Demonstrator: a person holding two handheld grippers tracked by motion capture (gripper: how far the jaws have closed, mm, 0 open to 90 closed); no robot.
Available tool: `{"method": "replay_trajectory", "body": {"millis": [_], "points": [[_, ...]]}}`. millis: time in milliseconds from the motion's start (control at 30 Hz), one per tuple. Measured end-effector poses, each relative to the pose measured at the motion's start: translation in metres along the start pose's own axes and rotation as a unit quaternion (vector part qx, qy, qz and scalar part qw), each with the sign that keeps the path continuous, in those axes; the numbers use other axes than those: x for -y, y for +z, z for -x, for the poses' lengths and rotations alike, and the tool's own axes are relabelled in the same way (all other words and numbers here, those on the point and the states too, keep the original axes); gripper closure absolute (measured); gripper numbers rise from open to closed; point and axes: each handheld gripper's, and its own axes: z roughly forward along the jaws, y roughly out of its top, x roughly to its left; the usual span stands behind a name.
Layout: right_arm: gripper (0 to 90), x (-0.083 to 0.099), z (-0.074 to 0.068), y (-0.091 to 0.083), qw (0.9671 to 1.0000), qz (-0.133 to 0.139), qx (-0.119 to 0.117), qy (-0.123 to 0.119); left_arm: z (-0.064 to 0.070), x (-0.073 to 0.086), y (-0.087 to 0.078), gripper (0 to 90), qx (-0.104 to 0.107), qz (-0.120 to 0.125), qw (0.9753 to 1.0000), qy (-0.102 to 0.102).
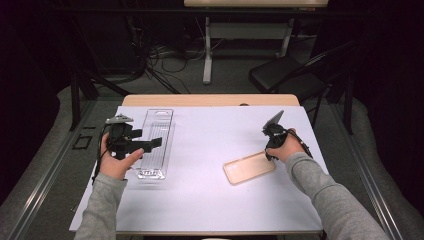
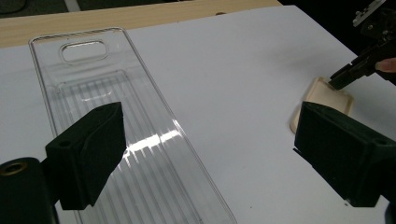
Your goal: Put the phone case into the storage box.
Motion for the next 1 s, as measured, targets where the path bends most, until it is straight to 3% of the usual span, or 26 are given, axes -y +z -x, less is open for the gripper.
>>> {"method": "replay_trajectory", "body": {"millis": [33, 133, 300, 467, 600, 800, 1000], "points": [[73.8, 0.0, 0.0, 0.0, 1.0, 0.0, 0.0, 0.0, 0.0001, 0.0001, 0.0002, 9.0, 0.0, 0.0, 1.0, 0.0], [74.5, -0.0021, 0.0004, -0.0025, 0.9992, -0.037, 0.016, -0.009, -0.0001, 0.0, 0.0004, 9.0, 0.0, -0.001, 1.0, 0.001], [76.1, -0.0012, -0.0009, 0.0021, 0.9995, -0.031, 0.008, 0.004, -0.0009, 0.0003, 0.0002, 9.0, 0.0, -0.001, 1.0, -0.001], [79.1, -0.0027, -0.002, 0.0022, 0.9987, -0.049, 0.01, 0.005, -0.0018, 0.0007, 0.0008, 9.0, -0.001, -0.001, 1.0, -0.001], [80.8, -0.0024, -0.0009, 0.0038, 0.9992, -0.039, 0.0, 0.009, -0.0021, 0.0008, 0.001, 9.0, -0.001, -0.003, 1.0, -0.002], [83.3, -0.0031, 0.0004, 0.0025, 0.9986, -0.051, 0.005, 0.01, -0.0023, 0.0009, 0.0009, 9.0, -0.001, -0.002, 1.0, -0.004], [85.9, -0.0035, 0.0033, 0.0024, 0.998, -0.056, 0.0, 0.031, -0.0025, 0.0012, 0.0021, 9.2, -0.002, -0.003, 1.0, -0.001]]}}
